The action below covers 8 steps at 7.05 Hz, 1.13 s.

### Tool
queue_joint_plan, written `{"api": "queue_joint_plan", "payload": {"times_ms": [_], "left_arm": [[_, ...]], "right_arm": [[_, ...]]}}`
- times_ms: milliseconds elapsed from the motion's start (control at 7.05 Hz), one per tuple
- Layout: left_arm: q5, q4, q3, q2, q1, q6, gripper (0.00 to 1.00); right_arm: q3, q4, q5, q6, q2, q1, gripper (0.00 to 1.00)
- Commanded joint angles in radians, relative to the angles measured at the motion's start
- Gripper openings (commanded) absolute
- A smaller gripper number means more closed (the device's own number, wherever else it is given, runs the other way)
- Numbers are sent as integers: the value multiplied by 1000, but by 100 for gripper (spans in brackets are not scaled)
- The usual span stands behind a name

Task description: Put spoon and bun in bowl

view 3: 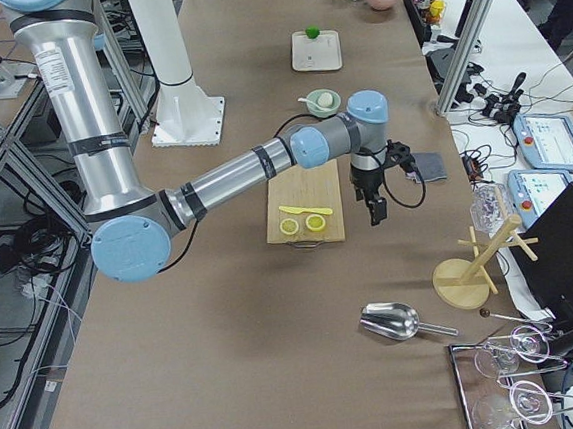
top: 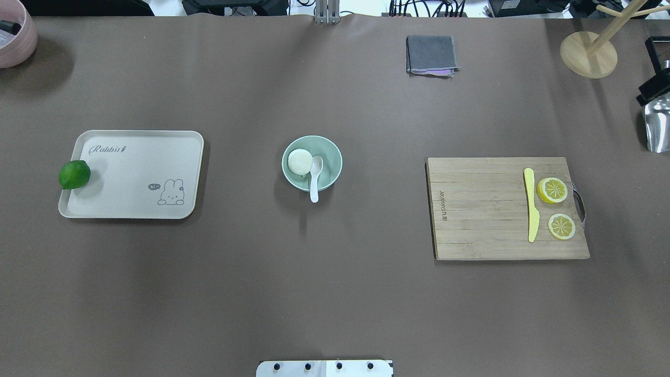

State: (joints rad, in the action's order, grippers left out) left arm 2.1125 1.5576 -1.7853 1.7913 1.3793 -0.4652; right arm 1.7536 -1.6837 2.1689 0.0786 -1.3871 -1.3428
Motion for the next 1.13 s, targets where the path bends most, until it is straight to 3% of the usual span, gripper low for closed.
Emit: {"api": "queue_joint_plan", "payload": {"times_ms": [0,142,567,993], "left_arm": [[127,9,10,-117,118,142,98],[129,9,15,-169,172,286,98],[133,7,18,-242,225,292,98],[132,12,58,-271,231,301,98]], "right_arm": [[-22,-34,180,-40,-97,-80,100],[-19,-33,207,-39,-133,-96,100],[21,-31,203,-34,-220,-156,100],[21,-31,203,-30,-228,-156,100]]}}
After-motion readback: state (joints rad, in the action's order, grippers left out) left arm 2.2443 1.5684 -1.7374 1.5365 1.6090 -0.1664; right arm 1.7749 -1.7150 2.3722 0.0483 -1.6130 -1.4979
